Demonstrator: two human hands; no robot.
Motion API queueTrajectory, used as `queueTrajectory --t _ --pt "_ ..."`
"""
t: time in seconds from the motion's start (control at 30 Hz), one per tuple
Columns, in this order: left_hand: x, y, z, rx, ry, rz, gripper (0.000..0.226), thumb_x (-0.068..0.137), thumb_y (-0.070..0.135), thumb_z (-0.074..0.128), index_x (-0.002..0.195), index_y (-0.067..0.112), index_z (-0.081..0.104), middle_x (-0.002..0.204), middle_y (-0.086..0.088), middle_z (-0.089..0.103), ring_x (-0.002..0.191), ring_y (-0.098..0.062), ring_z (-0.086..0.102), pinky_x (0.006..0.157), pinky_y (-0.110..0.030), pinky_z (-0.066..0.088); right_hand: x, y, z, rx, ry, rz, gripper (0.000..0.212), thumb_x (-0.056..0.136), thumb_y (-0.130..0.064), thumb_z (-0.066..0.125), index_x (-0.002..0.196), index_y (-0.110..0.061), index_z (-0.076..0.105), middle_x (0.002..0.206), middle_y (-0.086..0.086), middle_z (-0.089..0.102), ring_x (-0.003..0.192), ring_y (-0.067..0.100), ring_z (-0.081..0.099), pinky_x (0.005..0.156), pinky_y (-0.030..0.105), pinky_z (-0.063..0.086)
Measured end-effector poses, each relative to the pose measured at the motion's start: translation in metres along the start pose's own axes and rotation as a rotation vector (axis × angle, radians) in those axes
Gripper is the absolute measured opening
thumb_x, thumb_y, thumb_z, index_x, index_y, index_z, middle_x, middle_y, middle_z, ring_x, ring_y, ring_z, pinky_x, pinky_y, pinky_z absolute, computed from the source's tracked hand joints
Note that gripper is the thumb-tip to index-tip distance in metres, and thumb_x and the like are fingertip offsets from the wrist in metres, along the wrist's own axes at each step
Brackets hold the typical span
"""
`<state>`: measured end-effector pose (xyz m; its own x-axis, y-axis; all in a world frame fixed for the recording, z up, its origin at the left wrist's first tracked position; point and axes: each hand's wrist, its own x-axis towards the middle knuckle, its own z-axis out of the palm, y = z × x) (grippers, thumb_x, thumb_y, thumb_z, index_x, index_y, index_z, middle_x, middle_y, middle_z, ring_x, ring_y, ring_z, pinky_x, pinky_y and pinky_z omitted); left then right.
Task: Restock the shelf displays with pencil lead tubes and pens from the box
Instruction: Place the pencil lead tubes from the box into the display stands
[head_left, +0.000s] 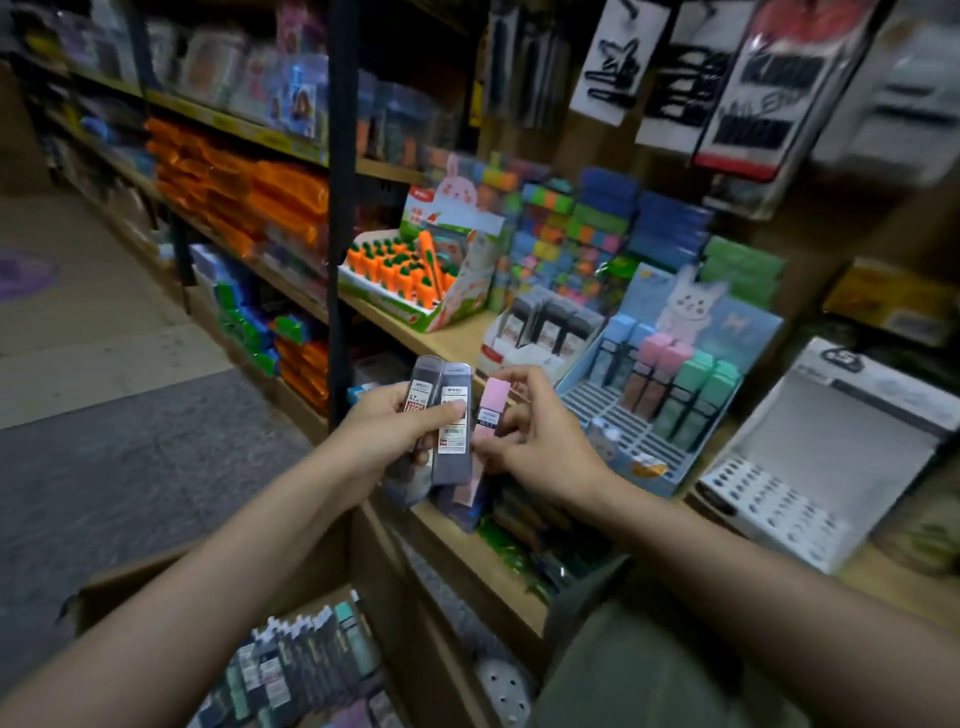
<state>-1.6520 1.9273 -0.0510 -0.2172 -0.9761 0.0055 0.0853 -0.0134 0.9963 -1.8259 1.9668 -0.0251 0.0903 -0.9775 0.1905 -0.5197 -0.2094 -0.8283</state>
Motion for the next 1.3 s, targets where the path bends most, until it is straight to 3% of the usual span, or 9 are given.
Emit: queueTrajectory --t 0.13,0.3,0.43,0.53,0.73,0.9,1.1,1.3 --pt "0.006 0.006 0.021 -0.019 -0.049 0.034 0.011 0.085 0.015 0.073 0.092 0.008 0.07 0.057 -0.004 0.062 0.046 -0.013 0.049 0.037 -0.019 0.037 -0.002 -0.005 -0.036 -0.061 0.113 -0.003 0.047 0.086 -0.011 0.071 0.102 -0.044 0.041 0.09 0.009 0.069 0.076 0.027 0.072 0.076 0.052 0.058" --pt "0.014 0.001 0.035 -0.033 -0.074 0.02 0.015 0.084 0.018 0.074 0.095 0.008 0.072 0.067 -0.007 0.062 0.051 -0.014 0.047 0.044 -0.023 0.04 0.004 -0.013 -0.101 -0.183 0.305 -0.026 0.035 0.089 -0.016 0.068 0.111 -0.03 0.044 0.096 0.002 0.063 0.076 0.016 0.071 0.064 0.032 0.061" --pt "0.02 -0.002 0.041 -0.062 -0.088 0.009 0.014 0.084 0.018 0.074 0.095 0.01 0.072 0.065 -0.004 0.063 0.048 -0.01 0.048 0.044 -0.021 0.041 0.013 -0.011 -0.149 -0.504 0.454 -0.068 0.033 0.085 -0.024 0.074 0.103 -0.027 0.047 0.084 -0.011 0.063 0.072 0.0 0.065 0.061 0.025 0.056" --pt "0.023 -0.004 0.043 -0.074 -0.094 -0.003 0.013 0.084 0.019 0.075 0.095 0.012 0.072 0.063 0.003 0.067 0.046 -0.005 0.05 0.043 -0.019 0.042 0.02 -0.007 -0.162 -0.738 0.443 -0.114 0.033 0.081 -0.027 0.078 0.096 -0.027 0.048 0.078 -0.018 0.06 0.069 -0.007 0.059 0.056 0.014 0.046" --pt "0.025 -0.012 0.044 -0.092 -0.11 -0.013 0.015 0.083 0.017 0.075 0.096 0.009 0.07 0.058 0.005 0.063 0.046 -0.006 0.049 0.043 -0.019 0.042 0.034 0.01 -0.159 -0.944 0.367 -0.103 0.032 0.083 -0.026 0.077 0.101 -0.019 0.051 0.087 0.003 0.07 0.078 0.021 0.067 0.067 0.043 0.056" --pt "0.028 -0.014 0.039 -0.104 -0.094 -0.014 0.016 0.083 0.017 0.075 0.097 0.011 0.07 0.058 0.008 0.064 0.048 -0.005 0.049 0.044 -0.02 0.042 0.038 0.022 -0.156 -0.943 0.341 -0.07 0.03 0.086 -0.023 0.074 0.103 -0.017 0.051 0.092 0.007 0.069 0.082 0.025 0.065 0.069 0.044 0.056" --pt "0.028 -0.016 0.04 -0.096 -0.109 -0.032 0.018 0.083 0.017 0.075 0.099 0.01 0.07 0.057 0.008 0.064 0.047 -0.004 0.05 0.044 -0.019 0.043 0.043 0.024 -0.152 -0.861 0.329 -0.054 0.03 0.085 -0.023 0.074 0.101 -0.02 0.048 0.085 -0.002 0.06 0.076 0.017 0.059 0.066 0.035 0.052" --pt "0.027 -0.021 0.042 -0.089 -0.119 -0.05 0.019 0.083 0.017 0.075 0.101 0.011 0.07 0.062 0.006 0.067 0.047 -0.003 0.051 0.043 -0.019 0.043 0.042 0.036 -0.147 -1.038 0.397 -0.176 0.027 0.08 -0.022 0.079 0.092 -0.016 0.055 0.089 0.005 0.064 0.082 0.024 0.059 0.07 0.039 0.049"
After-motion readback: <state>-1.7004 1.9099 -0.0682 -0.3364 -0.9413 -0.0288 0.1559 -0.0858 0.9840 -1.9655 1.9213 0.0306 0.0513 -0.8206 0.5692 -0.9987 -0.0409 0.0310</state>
